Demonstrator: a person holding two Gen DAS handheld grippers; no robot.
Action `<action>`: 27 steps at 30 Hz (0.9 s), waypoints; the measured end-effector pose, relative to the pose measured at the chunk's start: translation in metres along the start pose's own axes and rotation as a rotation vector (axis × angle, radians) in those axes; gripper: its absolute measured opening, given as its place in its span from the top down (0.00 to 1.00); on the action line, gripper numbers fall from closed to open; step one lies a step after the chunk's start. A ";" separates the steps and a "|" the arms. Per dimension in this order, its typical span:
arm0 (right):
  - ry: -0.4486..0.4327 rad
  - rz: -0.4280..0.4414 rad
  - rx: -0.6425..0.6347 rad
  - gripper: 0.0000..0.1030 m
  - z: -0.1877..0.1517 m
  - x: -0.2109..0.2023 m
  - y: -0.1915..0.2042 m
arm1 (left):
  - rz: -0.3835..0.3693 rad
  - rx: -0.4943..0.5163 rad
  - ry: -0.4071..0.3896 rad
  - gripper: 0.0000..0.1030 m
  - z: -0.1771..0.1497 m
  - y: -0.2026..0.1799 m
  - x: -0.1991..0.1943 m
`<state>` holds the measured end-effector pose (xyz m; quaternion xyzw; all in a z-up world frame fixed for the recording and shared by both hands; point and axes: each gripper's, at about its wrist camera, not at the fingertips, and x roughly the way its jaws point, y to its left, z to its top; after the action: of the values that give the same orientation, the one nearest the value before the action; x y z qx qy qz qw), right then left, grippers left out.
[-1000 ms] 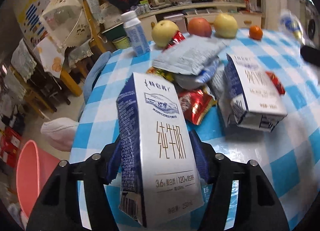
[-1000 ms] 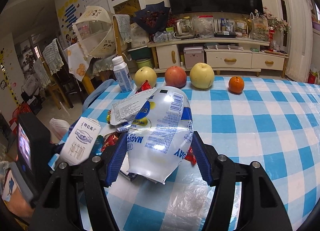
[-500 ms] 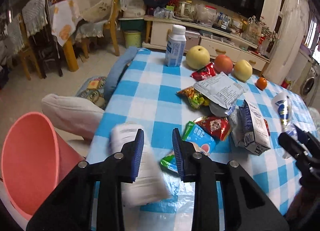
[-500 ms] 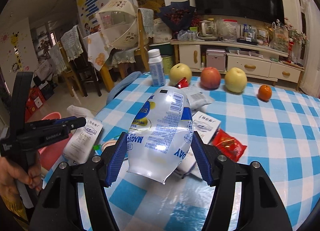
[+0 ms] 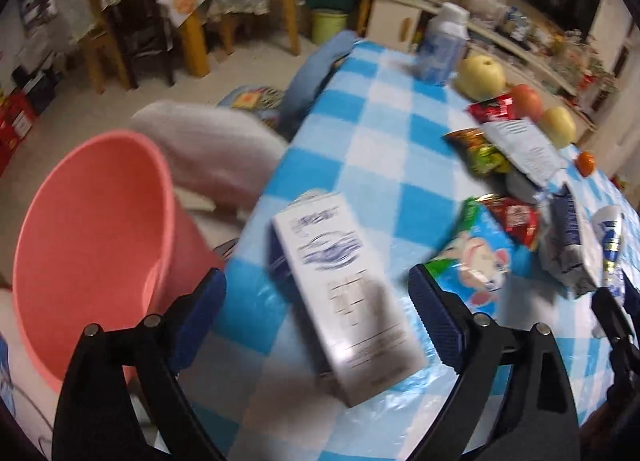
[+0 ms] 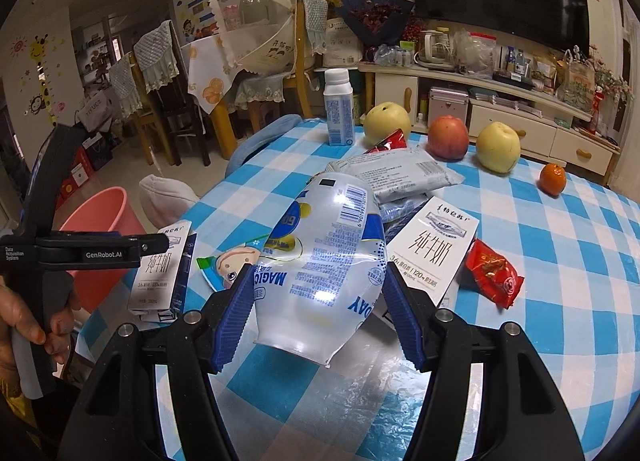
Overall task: Collect trash
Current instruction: 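Carry the carton and bottle over the pink bucket and open both grippers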
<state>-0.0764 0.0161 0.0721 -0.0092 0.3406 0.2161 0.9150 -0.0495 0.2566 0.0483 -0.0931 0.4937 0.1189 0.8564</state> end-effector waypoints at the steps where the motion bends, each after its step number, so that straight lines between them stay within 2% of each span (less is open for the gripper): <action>1: 0.005 0.003 0.000 0.38 -0.001 0.002 0.000 | 0.015 -0.026 0.010 0.10 -0.002 0.005 0.003; 3: 0.013 0.011 -0.002 0.38 -0.003 0.004 -0.001 | 0.024 -0.063 0.027 0.10 -0.005 0.011 0.008; 7: 0.021 0.021 -0.008 0.38 -0.006 0.005 -0.003 | -0.004 -0.083 0.053 0.10 -0.011 0.004 0.016; 9: 0.023 0.023 -0.008 0.38 -0.007 0.004 -0.004 | -0.019 -0.072 0.060 0.10 -0.013 -0.005 0.020; 14: 0.025 0.024 -0.002 0.38 -0.008 0.004 -0.005 | 0.009 -0.025 0.081 0.11 -0.020 -0.021 0.033; 16: 0.026 0.028 -0.005 0.38 -0.009 0.004 -0.005 | 0.029 -0.007 0.054 0.21 -0.019 -0.024 0.032; 18: 0.028 0.032 -0.015 0.38 -0.010 0.004 -0.003 | 0.026 -0.015 0.035 0.42 -0.018 -0.022 0.029; 21: 0.031 0.039 -0.031 0.38 -0.012 0.004 0.004 | -0.017 -0.016 0.019 0.46 -0.017 -0.021 0.025; 27: 0.028 0.052 -0.055 0.38 -0.011 0.003 0.019 | -0.085 -0.011 -0.050 0.47 -0.012 -0.021 0.005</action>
<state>-0.0887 0.0332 0.0645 -0.0286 0.3474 0.2489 0.9036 -0.0506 0.2337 0.0394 -0.1159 0.4670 0.0875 0.8723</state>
